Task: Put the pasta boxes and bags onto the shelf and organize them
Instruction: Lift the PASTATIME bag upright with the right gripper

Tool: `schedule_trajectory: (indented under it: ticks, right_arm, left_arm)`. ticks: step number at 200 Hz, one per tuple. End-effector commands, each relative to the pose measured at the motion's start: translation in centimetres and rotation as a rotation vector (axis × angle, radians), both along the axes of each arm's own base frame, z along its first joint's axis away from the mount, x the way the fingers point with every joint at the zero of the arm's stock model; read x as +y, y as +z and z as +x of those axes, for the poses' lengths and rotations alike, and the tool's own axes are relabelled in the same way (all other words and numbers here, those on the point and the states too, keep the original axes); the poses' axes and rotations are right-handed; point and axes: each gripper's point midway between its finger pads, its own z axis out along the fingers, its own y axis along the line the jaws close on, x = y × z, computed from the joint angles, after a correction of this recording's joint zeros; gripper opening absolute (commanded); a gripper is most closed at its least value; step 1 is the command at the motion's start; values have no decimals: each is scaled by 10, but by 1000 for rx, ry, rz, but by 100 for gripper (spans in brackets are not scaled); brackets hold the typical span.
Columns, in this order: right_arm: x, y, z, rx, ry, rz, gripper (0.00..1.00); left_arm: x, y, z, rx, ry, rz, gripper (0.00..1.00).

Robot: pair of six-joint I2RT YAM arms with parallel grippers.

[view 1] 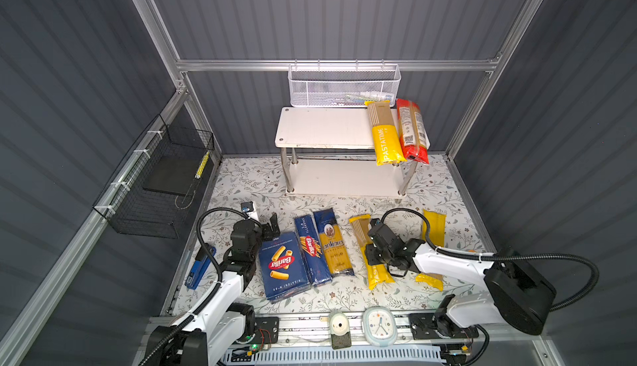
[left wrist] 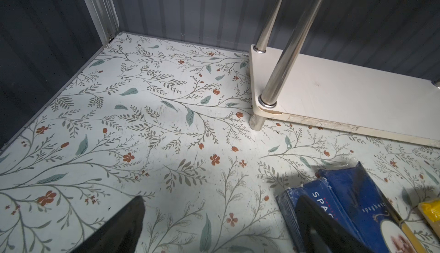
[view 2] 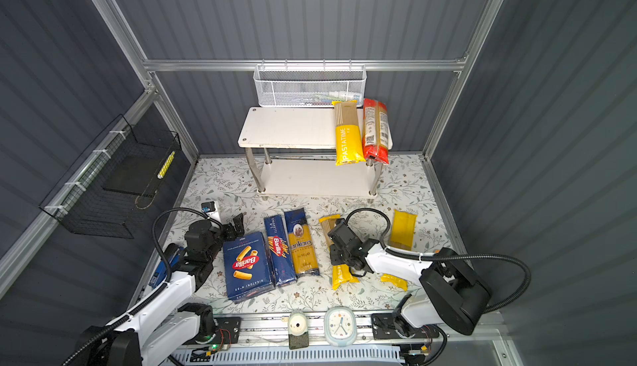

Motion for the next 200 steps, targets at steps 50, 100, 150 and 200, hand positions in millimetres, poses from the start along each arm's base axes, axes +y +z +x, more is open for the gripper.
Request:
schedule_trajectory:
  ticks: [50, 100, 150, 200]
  right_arm:
    - [24, 27, 8, -52, 33, 120, 8]
    - [26, 48, 13, -103, 31, 150, 0]
    - [34, 76, 20, -160, 42, 204, 0]
    - [49, 104, 26, -194, 86, 260, 0]
  left_arm:
    - [-3, 6, 7, 1, -9, -4, 100]
    - [-3, 5, 6, 3, -10, -3, 100]
    - [-10, 6, 8, 6, -54, -3, 100]
    - [-18, 7, 6, -3, -100, -7, 99]
